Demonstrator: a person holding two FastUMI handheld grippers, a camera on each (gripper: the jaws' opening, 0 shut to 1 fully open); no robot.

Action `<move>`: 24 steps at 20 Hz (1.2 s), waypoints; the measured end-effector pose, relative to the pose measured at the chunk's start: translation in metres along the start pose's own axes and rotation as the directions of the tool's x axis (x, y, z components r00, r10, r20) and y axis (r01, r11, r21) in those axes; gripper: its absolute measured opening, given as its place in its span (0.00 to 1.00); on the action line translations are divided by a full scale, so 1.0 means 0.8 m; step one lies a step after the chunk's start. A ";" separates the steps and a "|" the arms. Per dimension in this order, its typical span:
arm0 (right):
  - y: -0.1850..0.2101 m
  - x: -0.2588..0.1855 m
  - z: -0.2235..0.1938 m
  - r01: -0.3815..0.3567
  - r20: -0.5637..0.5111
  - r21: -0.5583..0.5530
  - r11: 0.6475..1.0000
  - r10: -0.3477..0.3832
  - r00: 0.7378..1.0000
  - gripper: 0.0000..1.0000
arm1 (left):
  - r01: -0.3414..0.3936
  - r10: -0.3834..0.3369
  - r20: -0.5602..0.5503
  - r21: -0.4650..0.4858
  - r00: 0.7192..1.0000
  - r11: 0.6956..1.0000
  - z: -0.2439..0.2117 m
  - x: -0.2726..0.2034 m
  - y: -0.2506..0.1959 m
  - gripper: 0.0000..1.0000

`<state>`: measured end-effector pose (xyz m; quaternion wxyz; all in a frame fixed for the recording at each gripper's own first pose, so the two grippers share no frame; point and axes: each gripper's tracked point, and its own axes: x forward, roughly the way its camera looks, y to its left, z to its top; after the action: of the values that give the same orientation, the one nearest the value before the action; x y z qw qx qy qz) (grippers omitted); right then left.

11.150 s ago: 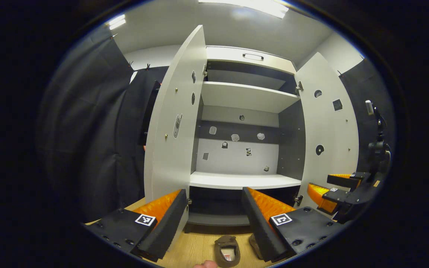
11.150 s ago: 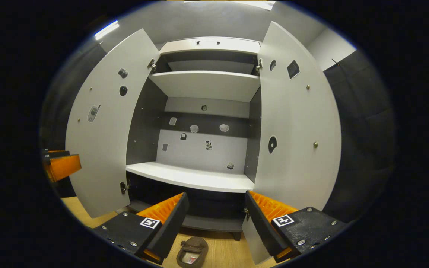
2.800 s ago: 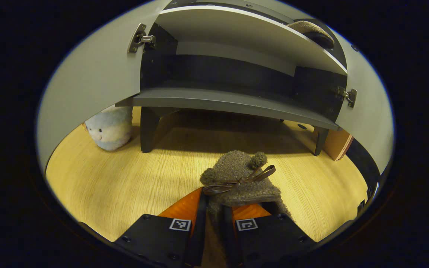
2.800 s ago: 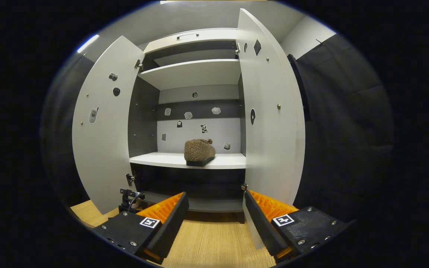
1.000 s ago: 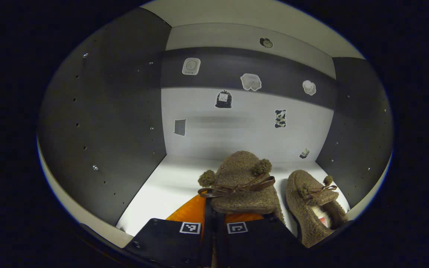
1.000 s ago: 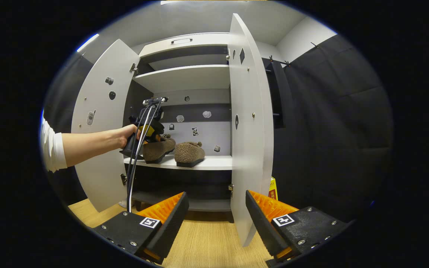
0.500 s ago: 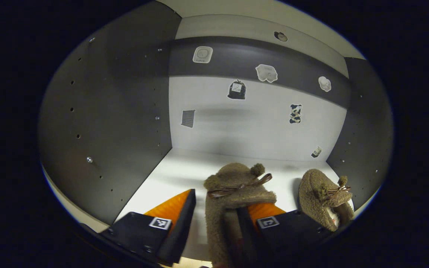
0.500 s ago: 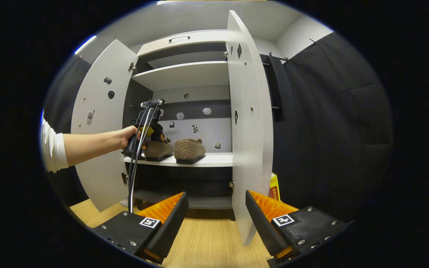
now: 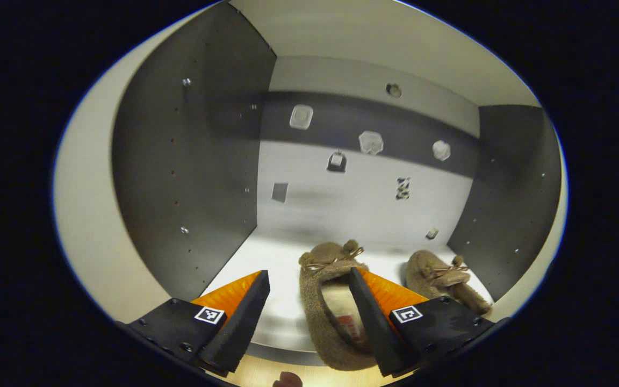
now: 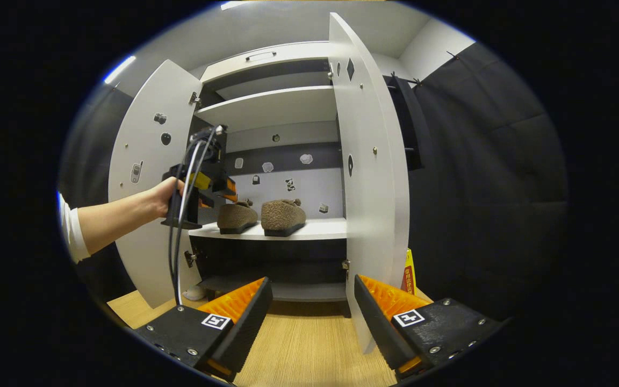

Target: Grab one shoe with the right hand and put it into the shoe cabinet, grab the other shoe with the left hand and put it into the shoe cabinet; then close the right door with the right hand and the left door with the left hand.

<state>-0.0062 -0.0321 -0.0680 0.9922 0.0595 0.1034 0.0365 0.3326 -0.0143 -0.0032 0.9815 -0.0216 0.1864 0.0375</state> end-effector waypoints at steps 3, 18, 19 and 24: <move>0.007 0.004 0.002 -0.017 0.005 0.006 1.000 0.017 1.000 0.94 | 0.057 -0.061 0.100 0.035 0.993 0.998 0.026 -0.063 -0.012 0.94; 0.035 -0.002 0.015 -0.056 0.050 0.000 0.998 0.056 0.997 0.94 | 0.054 -0.063 0.175 0.059 0.983 0.997 -0.153 -0.285 0.013 0.94; 0.034 -0.004 0.014 -0.054 0.049 -0.003 0.999 0.054 0.997 0.94 | 0.055 -0.063 0.176 0.053 0.982 0.997 -0.165 -0.290 0.015 0.94; 0.027 -0.012 0.032 -0.036 0.071 -0.007 0.999 0.037 0.997 0.98 | 0.055 -0.064 0.192 0.052 0.979 0.997 -0.187 -0.310 0.012 0.97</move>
<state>-0.0116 -0.0140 -0.0383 0.9946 0.0600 0.0666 0.0529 0.0472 -0.0296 -0.0516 0.9959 -0.0006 0.0902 0.0056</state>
